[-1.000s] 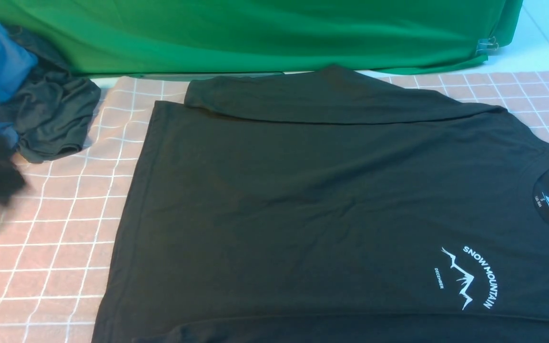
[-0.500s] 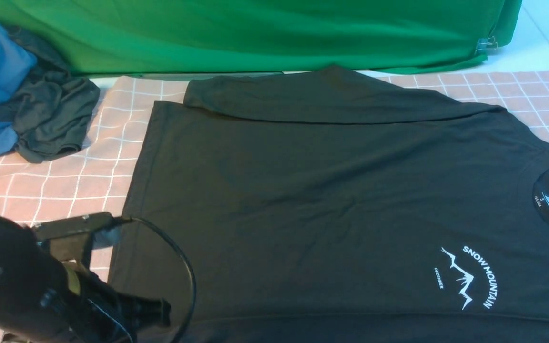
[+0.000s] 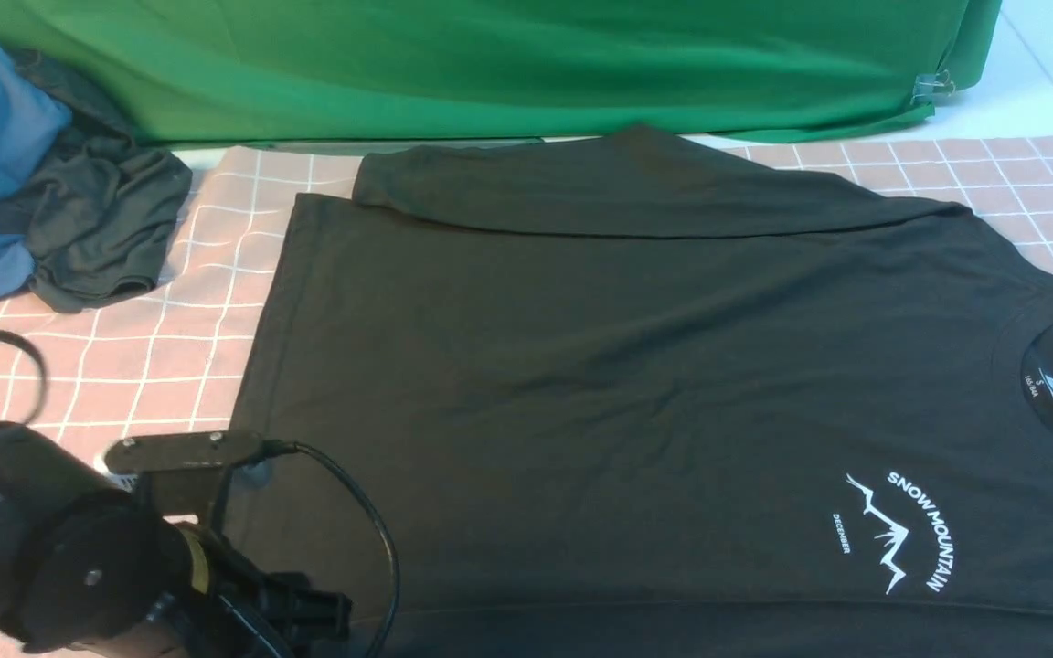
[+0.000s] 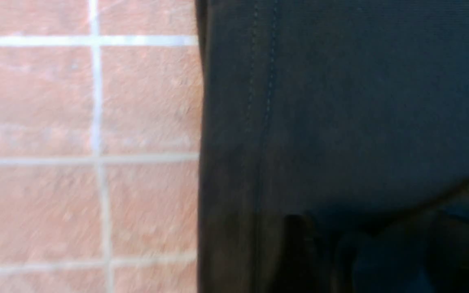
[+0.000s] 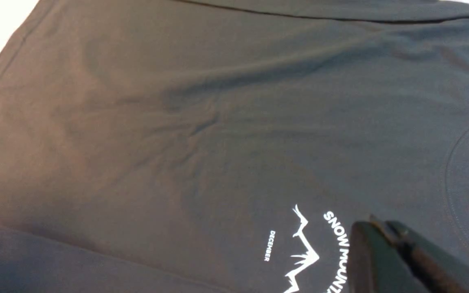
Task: Fold a long-sleeved shirt over a pink coffee tablecloth.
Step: 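Grasp the left edge of the dark T-shirt lying flat on the table, then fold the left side of the black T-shirt inward over its body, then grab the top left corner of the dark shirt with the left gripper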
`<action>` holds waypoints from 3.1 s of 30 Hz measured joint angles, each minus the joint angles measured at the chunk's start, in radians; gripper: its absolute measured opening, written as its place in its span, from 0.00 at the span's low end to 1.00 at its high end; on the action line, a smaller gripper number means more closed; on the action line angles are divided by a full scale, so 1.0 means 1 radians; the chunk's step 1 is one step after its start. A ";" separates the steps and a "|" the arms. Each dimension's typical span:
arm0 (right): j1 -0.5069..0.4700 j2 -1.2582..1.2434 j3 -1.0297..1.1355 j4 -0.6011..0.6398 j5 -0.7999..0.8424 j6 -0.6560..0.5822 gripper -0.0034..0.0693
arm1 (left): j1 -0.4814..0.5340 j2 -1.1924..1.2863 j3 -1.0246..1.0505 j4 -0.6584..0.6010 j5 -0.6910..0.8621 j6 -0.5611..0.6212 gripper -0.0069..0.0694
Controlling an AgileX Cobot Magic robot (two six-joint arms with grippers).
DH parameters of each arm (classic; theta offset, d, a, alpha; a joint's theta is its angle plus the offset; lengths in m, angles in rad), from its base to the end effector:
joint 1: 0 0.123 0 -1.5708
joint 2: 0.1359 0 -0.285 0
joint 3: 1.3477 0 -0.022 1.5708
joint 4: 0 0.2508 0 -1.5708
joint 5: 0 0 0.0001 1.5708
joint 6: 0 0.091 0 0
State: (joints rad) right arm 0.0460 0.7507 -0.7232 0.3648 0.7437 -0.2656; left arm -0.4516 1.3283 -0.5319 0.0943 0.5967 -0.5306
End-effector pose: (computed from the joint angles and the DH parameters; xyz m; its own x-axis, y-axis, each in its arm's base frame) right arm 0.1380 0.0284 0.3272 -0.6067 -0.0198 -0.7947 -0.2316 0.9607 0.1529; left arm 0.1804 -0.0822 0.1721 -0.9656 -0.0169 -0.2596 0.0012 0.9976 -0.0695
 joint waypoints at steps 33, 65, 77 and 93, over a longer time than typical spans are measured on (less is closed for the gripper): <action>0.000 0.000 0.000 0.003 0.000 0.000 0.11 | -0.001 -0.026 -0.356 -0.105 0.233 0.159 0.15; 0.000 0.000 0.000 0.003 -0.001 0.000 0.14 | 0.219 0.305 -0.651 0.014 0.043 0.232 0.15; 0.000 0.000 0.000 0.003 0.003 0.000 0.17 | 0.219 0.398 -0.651 0.125 -0.099 0.256 0.19; 0.000 0.200 -0.129 -0.198 0.175 0.089 0.17 | 0.023 0.277 -0.687 -0.267 0.177 0.333 0.25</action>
State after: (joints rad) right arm 0.0460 0.9507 -0.8525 0.1666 0.9183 -0.1763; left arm -0.4283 1.6052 -1.2191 -0.1729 0.7740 -0.1974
